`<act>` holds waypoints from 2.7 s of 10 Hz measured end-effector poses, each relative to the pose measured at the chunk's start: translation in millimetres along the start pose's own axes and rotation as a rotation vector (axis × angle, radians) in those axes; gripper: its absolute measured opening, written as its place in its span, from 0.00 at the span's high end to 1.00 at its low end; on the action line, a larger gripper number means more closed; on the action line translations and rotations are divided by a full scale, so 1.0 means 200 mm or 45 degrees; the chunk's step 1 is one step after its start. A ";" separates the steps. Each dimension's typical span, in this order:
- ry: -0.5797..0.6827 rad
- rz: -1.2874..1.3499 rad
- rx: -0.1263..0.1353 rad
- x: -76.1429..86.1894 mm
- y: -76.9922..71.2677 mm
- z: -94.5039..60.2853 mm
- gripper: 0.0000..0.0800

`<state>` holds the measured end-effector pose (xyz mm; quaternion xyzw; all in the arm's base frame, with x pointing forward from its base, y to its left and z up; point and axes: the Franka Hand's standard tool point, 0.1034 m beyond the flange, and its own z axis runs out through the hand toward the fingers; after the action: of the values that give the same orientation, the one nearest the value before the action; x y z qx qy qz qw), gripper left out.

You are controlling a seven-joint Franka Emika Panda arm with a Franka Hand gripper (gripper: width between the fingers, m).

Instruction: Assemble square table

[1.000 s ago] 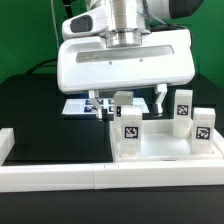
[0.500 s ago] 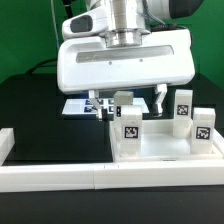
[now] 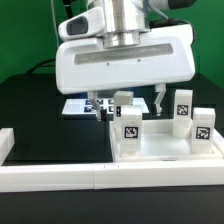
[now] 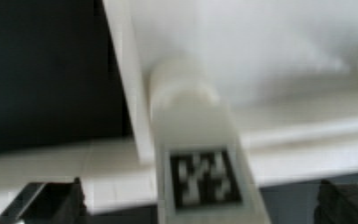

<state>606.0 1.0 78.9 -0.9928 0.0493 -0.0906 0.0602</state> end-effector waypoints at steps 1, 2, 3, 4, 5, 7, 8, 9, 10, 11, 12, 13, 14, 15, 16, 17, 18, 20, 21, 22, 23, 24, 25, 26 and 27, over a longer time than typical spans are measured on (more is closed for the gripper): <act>-0.096 0.006 0.015 0.03 -0.02 0.00 0.19; -0.192 0.050 0.034 0.03 -0.03 0.00 0.19; -0.277 0.107 0.044 0.03 -0.06 -0.03 0.19; -0.305 0.097 0.052 0.03 -0.06 -0.02 0.19; -0.296 0.099 0.049 0.03 -0.05 -0.01 0.19; -0.316 0.081 0.026 0.06 -0.02 -0.02 0.19; -0.323 0.080 0.007 0.10 -0.01 -0.02 0.19; -0.319 0.076 0.003 0.14 -0.01 -0.02 0.19; -0.318 0.080 0.003 0.14 0.00 0.01 0.19; -0.325 0.087 0.003 0.13 0.01 0.02 0.19; -0.324 0.093 0.003 0.13 0.01 0.02 0.19; -0.325 0.108 0.003 0.13 0.01 0.02 0.19; -0.325 0.108 0.003 0.13 0.01 0.02 0.37; -0.325 0.148 -0.001 0.13 0.00 0.02 0.37; -0.325 0.234 -0.009 0.13 0.00 0.02 0.54; -0.326 0.326 -0.021 0.13 0.00 0.02 0.64; -0.325 0.401 -0.031 0.13 0.00 0.02 0.64; -0.249 0.661 -0.068 0.11 0.00 0.03 0.64; -0.227 0.800 -0.078 0.10 0.00 0.02 0.64; -0.211 0.927 -0.083 0.10 0.00 0.02 0.64; -0.180 1.111 -0.095 0.11 -0.01 0.02 0.64; -0.160 1.265 -0.103 0.10 -0.02 0.03 0.64; -0.153 1.475 -0.091 0.10 -0.03 0.03 0.64; -0.140 1.638 -0.080 0.10 -0.03 0.03 0.64; -0.133 1.728 -0.075 0.10 -0.04 0.03 0.64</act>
Offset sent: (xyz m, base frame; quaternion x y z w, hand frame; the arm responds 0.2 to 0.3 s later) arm 0.0000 0.0000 0.0000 0.0000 -0.1296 0.0000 0.9916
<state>627.1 6.8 76.5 -0.7464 0.6606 0.0164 0.0789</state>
